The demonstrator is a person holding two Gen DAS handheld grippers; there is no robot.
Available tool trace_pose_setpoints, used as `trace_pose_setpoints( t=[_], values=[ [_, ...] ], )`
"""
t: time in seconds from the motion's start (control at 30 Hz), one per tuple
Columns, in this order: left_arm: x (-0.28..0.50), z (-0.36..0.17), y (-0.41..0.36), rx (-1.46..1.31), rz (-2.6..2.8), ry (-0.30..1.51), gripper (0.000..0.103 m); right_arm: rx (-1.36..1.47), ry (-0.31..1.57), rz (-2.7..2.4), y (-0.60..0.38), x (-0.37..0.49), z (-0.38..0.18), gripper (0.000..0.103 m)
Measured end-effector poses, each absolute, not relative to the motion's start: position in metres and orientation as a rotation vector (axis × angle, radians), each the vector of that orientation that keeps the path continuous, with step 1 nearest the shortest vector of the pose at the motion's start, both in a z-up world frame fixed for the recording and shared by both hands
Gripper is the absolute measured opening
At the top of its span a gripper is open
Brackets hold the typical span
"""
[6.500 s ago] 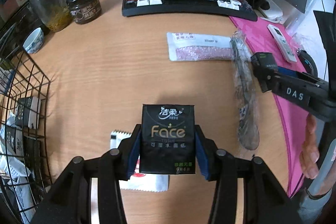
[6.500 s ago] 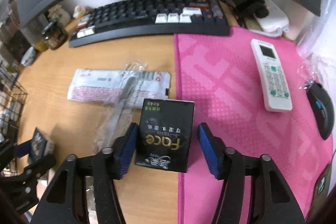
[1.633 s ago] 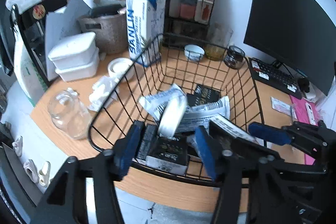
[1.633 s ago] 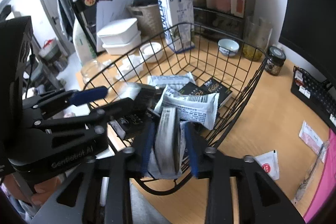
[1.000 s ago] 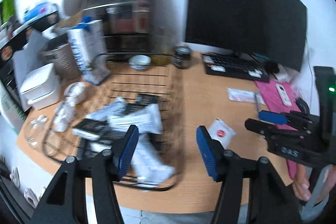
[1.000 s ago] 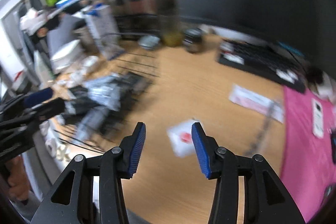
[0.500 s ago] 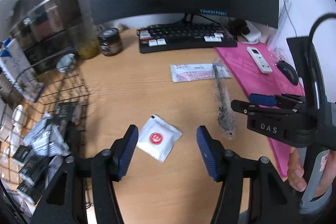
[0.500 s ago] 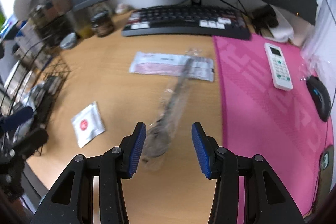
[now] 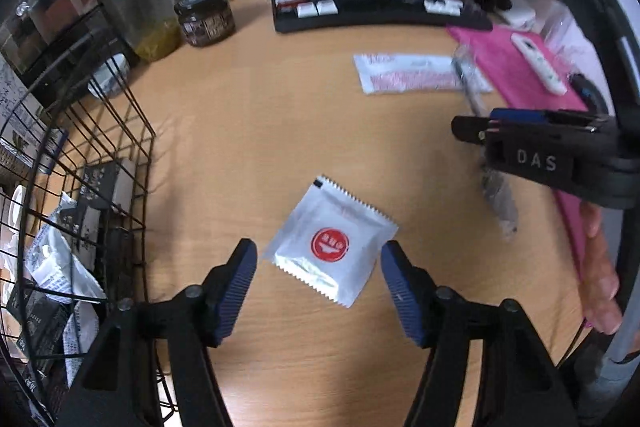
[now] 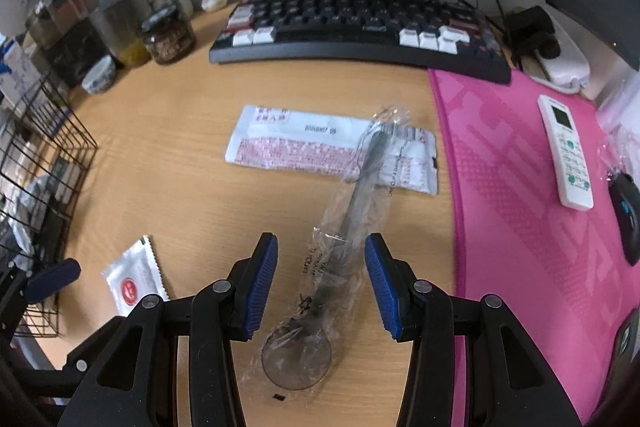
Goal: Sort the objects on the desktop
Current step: 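Grasp the white sachet with the left gripper while the right grasps the wrapped spoon, then carry the sachet and wrapped spoon over the wire basket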
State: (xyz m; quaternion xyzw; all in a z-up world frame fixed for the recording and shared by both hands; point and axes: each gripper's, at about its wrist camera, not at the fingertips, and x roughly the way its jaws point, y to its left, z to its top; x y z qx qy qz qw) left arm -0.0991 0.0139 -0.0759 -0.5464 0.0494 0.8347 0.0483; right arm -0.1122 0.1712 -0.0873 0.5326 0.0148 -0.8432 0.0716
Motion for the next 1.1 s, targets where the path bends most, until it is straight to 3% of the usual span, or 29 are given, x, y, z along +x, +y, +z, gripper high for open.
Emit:
trace_pose_setpoints(
  t=[0.07, 0.23, 0.4, 0.73, 0.9, 1.03, 1.1],
  values=[
    [-0.099, -0.08, 0.016, -1.672, 2.538, 0.168, 0.07, 1.61, 0.05, -2.529, 0.172, -0.111, -0.09, 0.045],
    [-0.102, -0.089, 0.02, -1.686, 2.523, 0.179, 0.07, 1.615, 0.051, -2.513, 0.174, -0.105, -0.093, 0.016],
    [-0.106, -0.096, 0.026, -1.694, 2.51, 0.188, 0.073, 1.603, 0.066, -2.509, 0.176, -0.096, -0.091, 0.01],
    [-0.112, -0.101, 0.027, -1.657, 2.501, 0.122, 0.074, 1.574, 0.009, -2.495, 0.193, -0.07, -0.082, 0.009],
    [-0.109, -0.097, 0.032, -1.622, 2.487, 0.147, 0.042, 1.581, -0.009, -2.49, 0.199, -0.061, -0.083, 0.009],
    [-0.107, -0.096, 0.032, -1.626, 2.499, 0.139, 0.029, 1.562, -0.006, -2.498, 0.198, -0.059, -0.078, 0.009],
    [-0.106, -0.094, 0.03, -1.629, 2.496, 0.131, 0.009, 1.556, -0.001, -2.497, 0.198, -0.057, -0.076, 0.009]
  ],
)
